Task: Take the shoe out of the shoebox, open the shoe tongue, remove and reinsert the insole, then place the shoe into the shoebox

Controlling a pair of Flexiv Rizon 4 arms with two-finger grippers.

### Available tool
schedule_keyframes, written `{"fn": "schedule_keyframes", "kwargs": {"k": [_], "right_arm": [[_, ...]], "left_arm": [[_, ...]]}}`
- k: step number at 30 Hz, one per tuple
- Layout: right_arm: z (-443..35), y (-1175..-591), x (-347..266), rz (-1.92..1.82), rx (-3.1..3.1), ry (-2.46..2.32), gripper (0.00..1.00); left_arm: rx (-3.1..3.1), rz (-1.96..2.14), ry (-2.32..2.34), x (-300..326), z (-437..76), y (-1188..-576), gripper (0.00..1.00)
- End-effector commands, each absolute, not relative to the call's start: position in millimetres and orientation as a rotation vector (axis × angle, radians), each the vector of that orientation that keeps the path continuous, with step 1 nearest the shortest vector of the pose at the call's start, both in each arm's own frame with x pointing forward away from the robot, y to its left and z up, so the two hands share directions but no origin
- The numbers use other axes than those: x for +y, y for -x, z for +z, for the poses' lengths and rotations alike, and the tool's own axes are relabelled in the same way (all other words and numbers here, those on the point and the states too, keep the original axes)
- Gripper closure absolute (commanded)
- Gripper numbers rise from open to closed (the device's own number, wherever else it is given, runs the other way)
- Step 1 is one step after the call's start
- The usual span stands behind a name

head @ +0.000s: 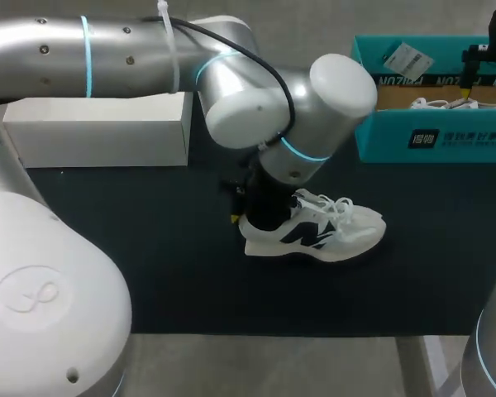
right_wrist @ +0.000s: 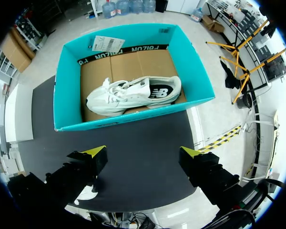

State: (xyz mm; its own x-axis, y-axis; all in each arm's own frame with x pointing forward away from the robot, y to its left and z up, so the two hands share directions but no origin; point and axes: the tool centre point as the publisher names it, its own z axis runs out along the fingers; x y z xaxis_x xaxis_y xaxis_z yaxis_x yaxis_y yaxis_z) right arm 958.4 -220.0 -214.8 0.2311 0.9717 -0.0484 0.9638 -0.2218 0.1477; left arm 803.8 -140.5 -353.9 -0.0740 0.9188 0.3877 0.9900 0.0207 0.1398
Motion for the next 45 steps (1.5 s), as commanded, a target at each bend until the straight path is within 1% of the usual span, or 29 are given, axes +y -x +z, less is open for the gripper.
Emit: {"fn": "schedule_keyframes", "kwargs": {"k": [1,14,15,16,17,18,28,37,40,42,45], "right_arm": [[-215,-958,-220,0.083,1.858,-2.346,0.0],[-215,-958,-220,0.083,1.858,-2.346,0.0],[-215,-958,-220,0.083,1.858,-2.346,0.0],[-215,-958,-220,0.083,1.858,-2.346,0.0],[-215,-958,-220,0.083,1.858,-2.346,0.0],[-215,-958,-220,0.083,1.858,-2.346,0.0],[-215,-958,-220,0.083,1.858,-2.346,0.0],[-215,-958,-220,0.083,1.858,-2.346,0.0],[-215,-958,-220,0.083,1.858,-2.346,0.0],[-215,-958,-220,0.083,1.858,-2.346,0.0],[-215,-958,-220,0.083,1.858,-2.346,0.0]], "left_arm": [[-2.106,-0.554,1.999,-140,-364,-804,1.0],[-2.084,-0.502,2.062,-138,-389,-806,1.0],[-2.083,-0.5,2.064,-139,-389,-806,0.85],[-2.085,-0.496,2.064,-139,-388,-806,0.55],[-2.088,-0.484,2.07,-140,-387,-806,0.34],[-2.09,-0.478,2.073,-140,-384,-805,0.0],[-2.18,-0.34,2.091,-136,-347,-795,0.0],[-2.341,-0.154,2.014,-135,-302,-787,0.0],[-2.427,-0.088,1.93,-133,-289,-785,0.0],[-2.544,-0.028,1.778,-129,-280,-786,0.0],[-2.683,0.149,1.653,-123,-266,-786,0.0]]}}
